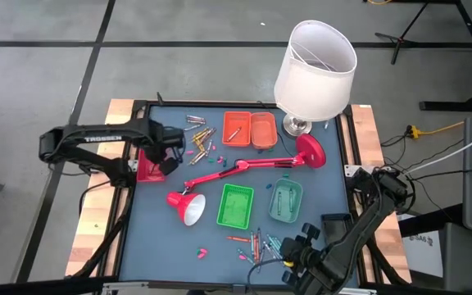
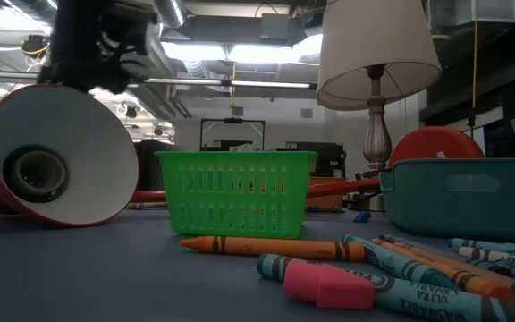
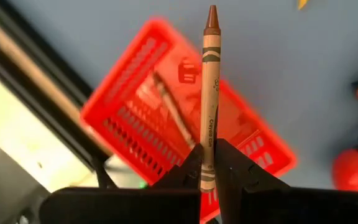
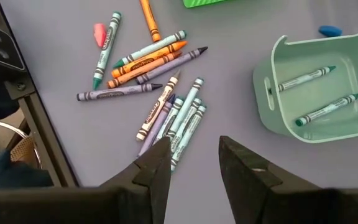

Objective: Sort crayons
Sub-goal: Put the brown crayon into the red bin, then put the violet crayon into the green bin

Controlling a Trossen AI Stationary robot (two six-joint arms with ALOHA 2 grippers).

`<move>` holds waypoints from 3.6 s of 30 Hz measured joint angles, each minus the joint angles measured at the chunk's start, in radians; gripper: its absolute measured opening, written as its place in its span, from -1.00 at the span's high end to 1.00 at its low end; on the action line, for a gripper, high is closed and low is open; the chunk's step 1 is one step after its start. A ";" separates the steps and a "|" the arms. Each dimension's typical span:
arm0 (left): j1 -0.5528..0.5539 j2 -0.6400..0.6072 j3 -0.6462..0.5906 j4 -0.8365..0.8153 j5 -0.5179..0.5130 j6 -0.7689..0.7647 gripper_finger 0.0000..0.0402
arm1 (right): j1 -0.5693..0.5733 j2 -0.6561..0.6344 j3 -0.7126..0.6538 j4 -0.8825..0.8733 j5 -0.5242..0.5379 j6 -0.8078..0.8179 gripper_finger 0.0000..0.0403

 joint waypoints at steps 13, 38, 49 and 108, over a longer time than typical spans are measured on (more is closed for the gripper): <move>-0.030 -0.041 -0.175 0.031 0.005 -0.089 0.94 | 0.001 0.005 0.000 0.053 0.000 -0.001 0.34; -0.030 -0.040 -0.174 0.048 0.007 -0.088 0.55 | 0.014 0.168 -0.001 0.229 -0.117 -0.001 0.34; -0.030 -0.040 -0.174 0.048 0.007 -0.088 0.53 | 0.013 0.237 -0.001 0.227 -0.151 0.003 0.34; -0.032 -0.040 -0.173 0.095 0.007 -0.088 0.53 | -0.054 0.252 -0.080 0.271 -0.012 0.026 0.84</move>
